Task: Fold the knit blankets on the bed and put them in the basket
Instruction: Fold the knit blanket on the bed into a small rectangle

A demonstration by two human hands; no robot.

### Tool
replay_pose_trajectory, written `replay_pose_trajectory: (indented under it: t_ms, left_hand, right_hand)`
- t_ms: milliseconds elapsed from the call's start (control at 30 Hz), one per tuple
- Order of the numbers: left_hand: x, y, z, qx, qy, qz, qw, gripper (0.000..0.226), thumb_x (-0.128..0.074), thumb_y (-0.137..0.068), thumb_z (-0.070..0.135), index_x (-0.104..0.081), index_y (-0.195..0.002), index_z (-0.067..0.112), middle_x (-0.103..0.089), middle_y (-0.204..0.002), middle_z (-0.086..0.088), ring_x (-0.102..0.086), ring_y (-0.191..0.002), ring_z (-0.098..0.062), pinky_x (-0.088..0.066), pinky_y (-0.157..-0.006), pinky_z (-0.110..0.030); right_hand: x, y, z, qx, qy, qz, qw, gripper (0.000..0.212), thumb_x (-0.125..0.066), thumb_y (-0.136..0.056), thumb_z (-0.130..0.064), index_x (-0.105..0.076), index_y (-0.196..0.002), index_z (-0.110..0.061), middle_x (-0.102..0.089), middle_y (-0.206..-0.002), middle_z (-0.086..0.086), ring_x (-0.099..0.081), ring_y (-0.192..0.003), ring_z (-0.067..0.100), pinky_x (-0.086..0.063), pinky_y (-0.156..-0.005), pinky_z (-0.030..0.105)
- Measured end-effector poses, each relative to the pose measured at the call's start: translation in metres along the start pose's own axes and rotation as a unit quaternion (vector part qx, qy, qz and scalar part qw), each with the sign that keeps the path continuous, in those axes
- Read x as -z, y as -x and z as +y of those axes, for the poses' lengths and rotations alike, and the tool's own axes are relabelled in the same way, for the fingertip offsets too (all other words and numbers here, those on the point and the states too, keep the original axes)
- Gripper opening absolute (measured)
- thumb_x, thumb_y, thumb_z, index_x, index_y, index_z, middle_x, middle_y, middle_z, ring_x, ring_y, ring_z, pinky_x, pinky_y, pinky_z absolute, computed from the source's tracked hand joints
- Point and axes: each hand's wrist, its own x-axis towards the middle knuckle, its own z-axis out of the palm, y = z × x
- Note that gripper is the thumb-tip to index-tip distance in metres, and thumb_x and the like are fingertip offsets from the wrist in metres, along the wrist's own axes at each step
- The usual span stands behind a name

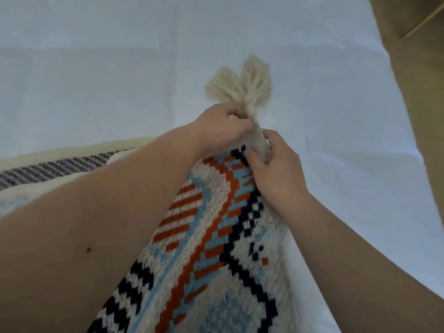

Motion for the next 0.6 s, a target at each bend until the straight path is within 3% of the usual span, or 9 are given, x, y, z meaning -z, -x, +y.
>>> replay_pose_trajectory:
  t_ms: [133,233,300,400,500,600]
  left_hand:
    - [0.004,-0.015,0.018,0.024,0.105,-0.023,0.994,0.023,-0.074,-0.087,0.03,-0.068,-0.107,0.019,-0.06,-0.104,0.011,-0.051,-0.089,0.001,-0.035,-0.066,-0.016]
    - [0.002,-0.021,0.031,0.006,0.149,-0.014,0.989,0.013,-0.074,-0.087,0.018,-0.068,-0.099,0.018,-0.063,-0.099,0.01,-0.054,-0.088,0.002,-0.036,-0.066,-0.015]
    - [-0.002,-0.023,0.035,-0.026,0.154,0.025,0.987,0.011,-0.074,-0.085,0.013,-0.067,-0.089,0.02,-0.068,-0.094,0.005,-0.06,-0.087,-0.003,-0.044,-0.069,-0.015]
    - [-0.009,-0.028,0.032,-0.081,0.159,0.082,0.981,0.014,-0.075,-0.084,0.016,-0.069,-0.096,0.018,-0.075,-0.088,-0.003,-0.067,-0.077,-0.008,-0.052,-0.069,-0.02]
    - [-0.016,-0.026,0.018,-0.146,-0.013,0.137,0.98,0.014,-0.067,-0.09,0.034,-0.064,-0.1,0.025,-0.069,-0.088,0.011,-0.062,-0.073,-0.001,-0.052,-0.07,-0.021]
    - [-0.016,-0.014,-0.001,-0.149,-0.187,0.15,0.959,0.028,-0.057,-0.093,0.048,-0.059,-0.113,0.029,-0.066,-0.102,0.012,-0.062,-0.092,-0.012,-0.051,-0.084,-0.032]
  right_hand:
    - [0.002,-0.016,-0.004,-0.032,-0.125,0.044,0.991,0.03,-0.054,-0.098,-0.041,-0.056,-0.127,-0.036,-0.068,-0.103,-0.011,-0.066,-0.088,0.005,-0.054,-0.076,0.03]
    - [0.009,-0.029,-0.006,-0.01,-0.171,0.055,0.984,0.019,-0.056,-0.099,-0.038,-0.068,-0.108,-0.028,-0.062,-0.071,-0.023,-0.053,-0.058,-0.005,-0.04,-0.058,0.016]
    - [0.013,-0.037,-0.007,-0.02,-0.211,0.056,0.976,0.015,-0.06,-0.098,-0.033,-0.072,-0.098,-0.025,-0.052,-0.051,-0.022,-0.039,-0.043,-0.001,-0.032,-0.048,0.016]
    - [0.013,-0.045,-0.008,-0.017,-0.227,0.089,0.97,0.015,-0.065,-0.094,-0.035,-0.076,-0.091,-0.024,-0.059,-0.055,-0.008,-0.043,-0.048,0.007,-0.034,-0.051,0.021]
    - [0.004,-0.049,0.002,-0.021,-0.181,0.111,0.977,0.022,-0.065,-0.093,-0.04,-0.075,-0.106,-0.026,-0.071,-0.082,-0.005,-0.061,-0.068,0.01,-0.045,-0.064,0.024]
    - [0.0,-0.046,0.012,-0.047,-0.129,0.09,0.986,0.032,-0.066,-0.093,-0.037,-0.067,-0.121,-0.023,-0.066,-0.098,-0.015,-0.062,-0.089,0.004,-0.047,-0.08,0.022]
